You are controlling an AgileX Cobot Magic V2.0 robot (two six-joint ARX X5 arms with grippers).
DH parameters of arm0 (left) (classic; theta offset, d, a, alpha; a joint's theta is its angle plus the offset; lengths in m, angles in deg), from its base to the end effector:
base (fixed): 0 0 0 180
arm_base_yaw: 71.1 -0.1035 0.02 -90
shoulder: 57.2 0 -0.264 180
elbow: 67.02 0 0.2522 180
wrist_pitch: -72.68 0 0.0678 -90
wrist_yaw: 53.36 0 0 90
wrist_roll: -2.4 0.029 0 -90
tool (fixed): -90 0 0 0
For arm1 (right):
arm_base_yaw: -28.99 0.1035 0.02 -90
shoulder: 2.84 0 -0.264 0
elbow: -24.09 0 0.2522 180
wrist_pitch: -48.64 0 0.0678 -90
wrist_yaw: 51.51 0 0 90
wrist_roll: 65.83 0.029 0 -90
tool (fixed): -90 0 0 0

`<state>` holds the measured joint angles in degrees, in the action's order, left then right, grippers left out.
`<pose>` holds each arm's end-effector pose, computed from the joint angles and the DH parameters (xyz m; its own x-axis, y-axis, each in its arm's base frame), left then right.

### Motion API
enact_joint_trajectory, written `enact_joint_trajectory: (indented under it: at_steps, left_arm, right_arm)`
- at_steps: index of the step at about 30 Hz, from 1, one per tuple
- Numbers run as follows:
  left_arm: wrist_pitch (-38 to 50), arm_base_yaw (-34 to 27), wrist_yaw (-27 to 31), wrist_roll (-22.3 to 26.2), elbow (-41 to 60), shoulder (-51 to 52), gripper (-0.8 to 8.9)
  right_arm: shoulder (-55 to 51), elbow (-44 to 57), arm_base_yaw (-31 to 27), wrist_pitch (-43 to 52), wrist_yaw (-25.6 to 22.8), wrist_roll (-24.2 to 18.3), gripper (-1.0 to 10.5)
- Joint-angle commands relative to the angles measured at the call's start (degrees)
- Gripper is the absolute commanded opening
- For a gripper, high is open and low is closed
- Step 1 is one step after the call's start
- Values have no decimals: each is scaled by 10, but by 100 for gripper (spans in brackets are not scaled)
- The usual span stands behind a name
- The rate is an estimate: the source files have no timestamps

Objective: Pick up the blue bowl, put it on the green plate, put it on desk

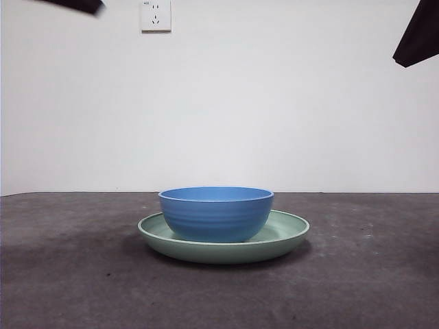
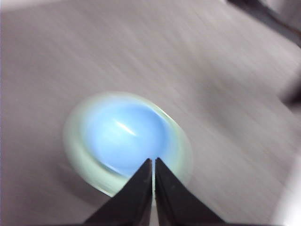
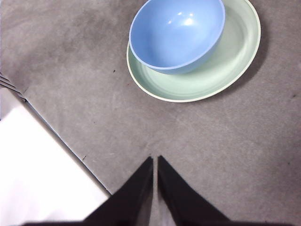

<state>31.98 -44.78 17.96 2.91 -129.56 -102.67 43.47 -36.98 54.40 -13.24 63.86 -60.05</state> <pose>0.1422 -0.0807 0.3275 0.6359 -0.6719 -0.3797 0.6862 0.7174 -0.1202 0.1261 0.0736 0.2898 0.3715 0.6508 -0.6621 -0.5811 0.7192 0.3809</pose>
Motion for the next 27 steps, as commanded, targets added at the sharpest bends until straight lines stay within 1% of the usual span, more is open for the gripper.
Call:
enact_joint_trajectory:
  at_steps: [1, 6, 10, 12, 19, 23, 27]
  left_arm:
    - [44, -54, 45, 23, 5, 36, 9]
    - [114, -166, 106, 35, 61, 136, 9]
    - [160, -233, 170, 36, 132, 218, 9]
    - [170, -262, 188, 36, 172, 260, 9]
    - [192, -321, 194, 35, 306, 368, 9]
    - [192, -332, 194, 31, 369, 411, 9]
    - [192, -332, 194, 31, 412, 436, 9]
  right_arm:
    - [3, -4, 3, 5, 1, -5, 10]
    - [3, -4, 3, 5, 1, -5, 10]
    - [3, -4, 3, 5, 1, -5, 10]
    - [3, -4, 3, 5, 1, -5, 10]
    - [3, -4, 3, 5, 1, -5, 10]
    - [3, -4, 3, 5, 1, -5, 10]
    - [3, -4, 3, 5, 1, -5, 10]
